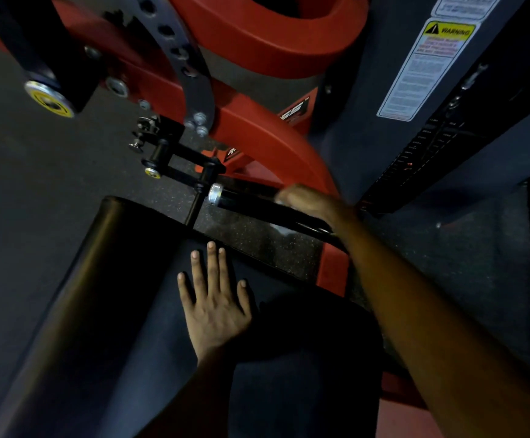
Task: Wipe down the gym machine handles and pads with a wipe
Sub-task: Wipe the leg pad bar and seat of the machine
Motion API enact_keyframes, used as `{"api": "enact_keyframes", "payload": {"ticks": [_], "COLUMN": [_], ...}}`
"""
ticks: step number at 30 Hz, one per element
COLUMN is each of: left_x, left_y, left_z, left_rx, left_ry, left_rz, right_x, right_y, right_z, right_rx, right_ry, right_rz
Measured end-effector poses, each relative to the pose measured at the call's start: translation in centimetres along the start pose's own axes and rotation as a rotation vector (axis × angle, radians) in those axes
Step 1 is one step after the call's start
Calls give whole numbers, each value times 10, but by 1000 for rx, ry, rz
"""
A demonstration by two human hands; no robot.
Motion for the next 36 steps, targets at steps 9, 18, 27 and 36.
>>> {"api": "enact_keyframes", "payload": {"ticks": [9, 18, 27, 36], "left_x": [0, 0, 0, -1], "left_y": [1, 0, -1, 1], "left_z": [-4, -3, -2, -2], "left_rx": [14, 13, 16, 22], "left_ry": [-17, -37, -35, -49], "left_rz": [1, 1, 1, 4], "right_x": [-14, 153, 101, 70], "right_y": [-3, -43, 47, 51], "right_z": [8, 1, -22, -36], "right_rx": [-79, -406, -682, -752], "right_ry": [-71, -235, 159, -72], "right_rz": [-158, 395, 960, 755]}}
Point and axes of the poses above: each hand's wrist, its own y-axis away from the middle knuckle, its own z-axis out of the back of the hand, x = y × z, the point moved 10 cm from there along -y, towards the middle knuckle, and after that the axes turned 6 degrees about -y, right-handed, at the moved point
